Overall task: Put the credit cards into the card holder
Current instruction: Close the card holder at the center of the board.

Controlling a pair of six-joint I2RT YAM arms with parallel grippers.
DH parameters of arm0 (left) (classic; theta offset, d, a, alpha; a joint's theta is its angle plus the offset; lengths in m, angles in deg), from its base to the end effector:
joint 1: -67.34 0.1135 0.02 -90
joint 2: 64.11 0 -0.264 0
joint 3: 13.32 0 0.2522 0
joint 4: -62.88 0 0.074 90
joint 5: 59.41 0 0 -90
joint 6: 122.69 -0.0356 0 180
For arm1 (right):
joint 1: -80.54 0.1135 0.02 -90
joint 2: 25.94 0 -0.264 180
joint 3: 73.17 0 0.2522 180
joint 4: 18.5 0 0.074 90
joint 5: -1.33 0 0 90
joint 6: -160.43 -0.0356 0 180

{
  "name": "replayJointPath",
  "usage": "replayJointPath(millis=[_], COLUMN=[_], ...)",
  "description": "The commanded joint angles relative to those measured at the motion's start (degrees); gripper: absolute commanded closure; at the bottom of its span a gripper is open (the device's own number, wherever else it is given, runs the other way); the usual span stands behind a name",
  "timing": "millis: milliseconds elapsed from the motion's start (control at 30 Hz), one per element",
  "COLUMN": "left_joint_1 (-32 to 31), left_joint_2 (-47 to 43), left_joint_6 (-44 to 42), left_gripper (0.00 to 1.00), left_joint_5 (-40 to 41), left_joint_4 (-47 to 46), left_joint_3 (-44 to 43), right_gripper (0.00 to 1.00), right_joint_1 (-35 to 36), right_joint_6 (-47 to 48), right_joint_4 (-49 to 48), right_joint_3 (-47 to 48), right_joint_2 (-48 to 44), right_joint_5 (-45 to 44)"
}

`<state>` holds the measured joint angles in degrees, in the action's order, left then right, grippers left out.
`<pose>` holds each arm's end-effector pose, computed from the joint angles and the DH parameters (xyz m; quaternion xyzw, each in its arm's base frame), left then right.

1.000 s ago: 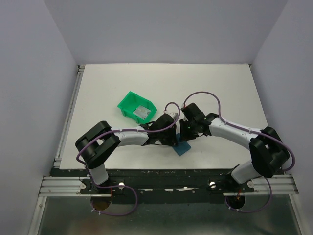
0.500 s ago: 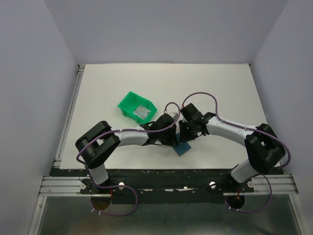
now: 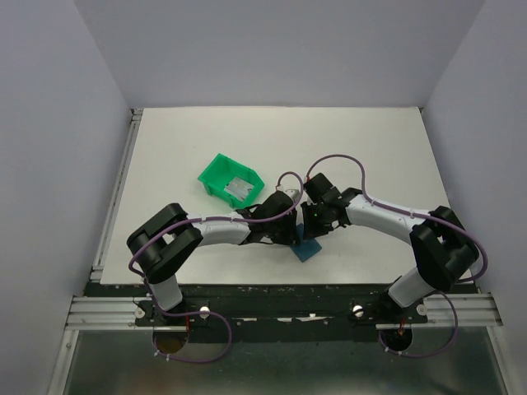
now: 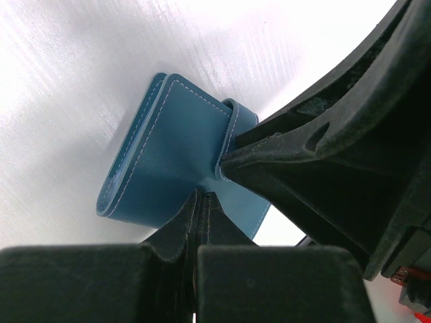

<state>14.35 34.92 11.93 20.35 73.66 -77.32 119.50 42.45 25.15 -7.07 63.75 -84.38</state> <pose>0.2020 -0.2785 0.1513 0.1008 0.9180 -0.3364 0.1845 0.2254 0.1857 0.1756 -0.1011 0.9745 0.1394 0.1442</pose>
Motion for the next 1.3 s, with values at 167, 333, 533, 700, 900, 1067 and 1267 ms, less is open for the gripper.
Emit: replayJointPath(millis=[167, 333, 533, 700, 900, 1067, 1267], left_joint_1=[-0.2, -0.2, -0.1, -0.1, -0.1, -0.1, 0.0], left_joint_2=[2.8, 2.8, 2.8, 2.8, 3.0, 3.3, 3.4], left_joint_6=[-0.8, -0.9, -1.0, -0.9, -0.9, -0.9, -0.8], left_gripper=[1.00, 1.00, 1.00, 1.00, 1.00, 1.00, 1.00], left_joint_5=[0.6, 0.6, 0.6, 0.6, 0.5, 0.4, 0.4], left_joint_4=[3.3, 3.2, 3.4, 3.3, 3.2, 3.3, 3.2], left_joint_3=[1.3, 1.0, 0.9, 1.0, 1.0, 0.8, 0.8], right_gripper=[0.80, 0.81, 0.90, 0.99, 1.00, 1.00, 1.00], right_joint_1=[0.4, 0.5, 0.9, 1.2, 1.7, 2.6, 4.2], right_joint_6=[0.6, 0.5, 0.3, -0.1, -1.1, -2.6, -4.4], right_joint_4=[0.7, 0.7, 1.0, 1.1, 0.6, -3.5, -5.0], right_joint_3=[1.0, 0.8, 0.6, -0.6, -3.2, -7.1, -8.6], right_joint_2=[2.2, 2.7, 3.4, 3.2, 0.8, -2.0, -1.5], right_joint_5=[-1.5, -1.6, -2.3, -3.1, -3.9, -3.9, -8.5])
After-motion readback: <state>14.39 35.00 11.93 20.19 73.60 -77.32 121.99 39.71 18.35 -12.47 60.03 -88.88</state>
